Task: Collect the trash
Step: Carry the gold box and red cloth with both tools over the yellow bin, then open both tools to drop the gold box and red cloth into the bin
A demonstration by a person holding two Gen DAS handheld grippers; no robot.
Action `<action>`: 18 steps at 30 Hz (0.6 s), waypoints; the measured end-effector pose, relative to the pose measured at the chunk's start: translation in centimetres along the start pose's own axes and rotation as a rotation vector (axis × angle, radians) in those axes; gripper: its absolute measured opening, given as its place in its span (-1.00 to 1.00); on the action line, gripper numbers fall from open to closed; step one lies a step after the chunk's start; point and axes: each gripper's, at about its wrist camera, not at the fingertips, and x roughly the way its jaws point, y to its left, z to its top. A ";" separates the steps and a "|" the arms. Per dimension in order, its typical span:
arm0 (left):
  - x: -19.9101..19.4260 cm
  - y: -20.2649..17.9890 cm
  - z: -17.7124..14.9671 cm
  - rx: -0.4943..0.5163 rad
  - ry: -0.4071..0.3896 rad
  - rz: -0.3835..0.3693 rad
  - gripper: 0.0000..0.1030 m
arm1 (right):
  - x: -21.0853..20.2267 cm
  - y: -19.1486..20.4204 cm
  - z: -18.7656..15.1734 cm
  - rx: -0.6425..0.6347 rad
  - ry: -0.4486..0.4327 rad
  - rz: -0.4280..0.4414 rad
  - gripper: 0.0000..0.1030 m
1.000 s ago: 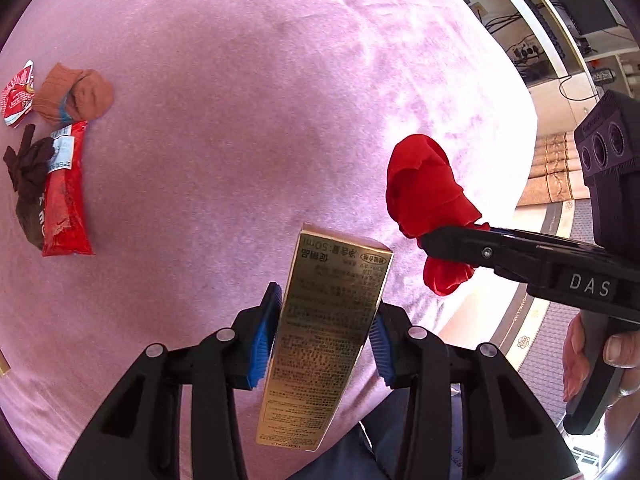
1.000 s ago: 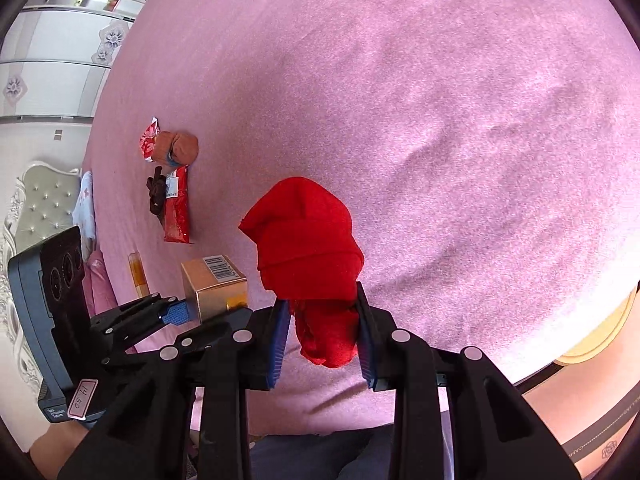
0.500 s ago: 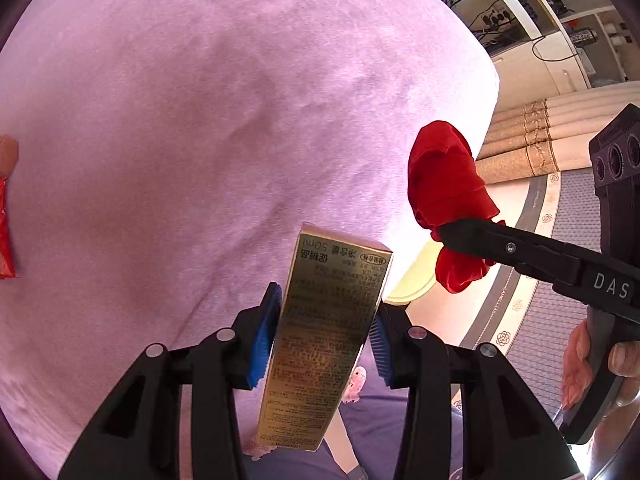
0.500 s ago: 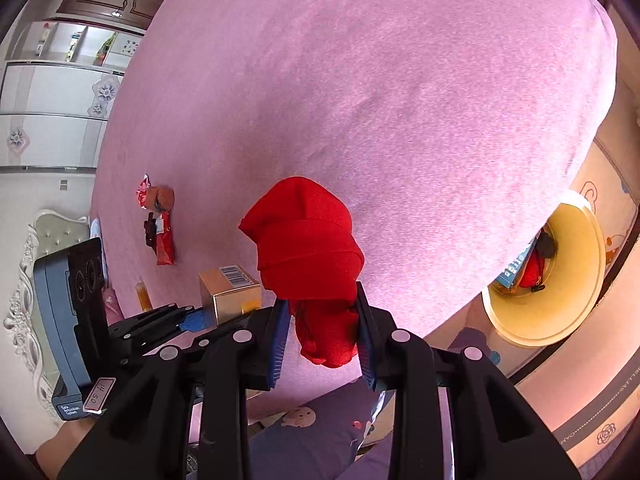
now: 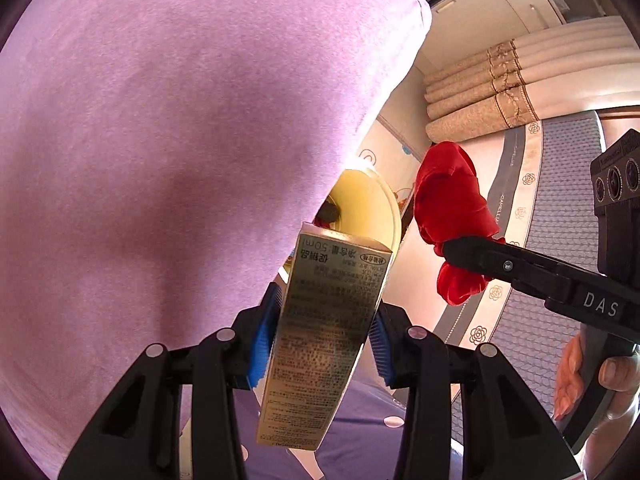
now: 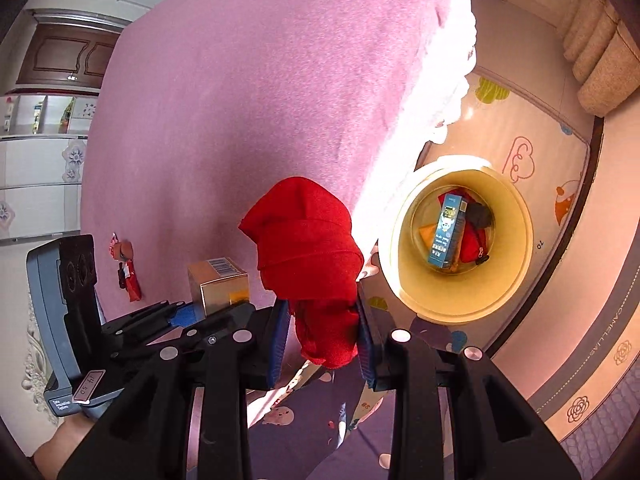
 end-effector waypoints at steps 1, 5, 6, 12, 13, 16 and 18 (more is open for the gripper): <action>0.8 -1.1 0.4 0.010 0.010 0.001 -0.19 | -0.3 -1.0 0.0 0.018 -0.004 0.000 -0.43; 4.0 -4.6 1.8 0.034 0.054 -0.006 -0.19 | -0.8 -4.7 -0.1 0.079 -0.005 -0.008 -0.43; 4.6 -5.2 1.9 0.042 0.063 -0.006 -0.19 | -0.9 -5.5 -0.2 0.092 -0.003 -0.008 -0.43; 7.7 -8.5 2.5 0.083 0.106 -0.011 -0.18 | -1.9 -9.3 -0.2 0.143 -0.002 -0.008 -0.35; 8.3 -9.3 2.7 0.089 0.110 -0.005 -0.04 | -2.0 -9.7 0.0 0.151 0.001 -0.011 -0.28; 8.7 -10.1 2.7 0.104 0.106 0.008 0.60 | -2.4 -11.1 0.0 0.188 0.001 -0.010 -0.04; 9.1 -10.4 2.7 0.105 0.119 0.009 0.60 | -2.6 -11.8 0.0 0.203 0.000 -0.013 -0.03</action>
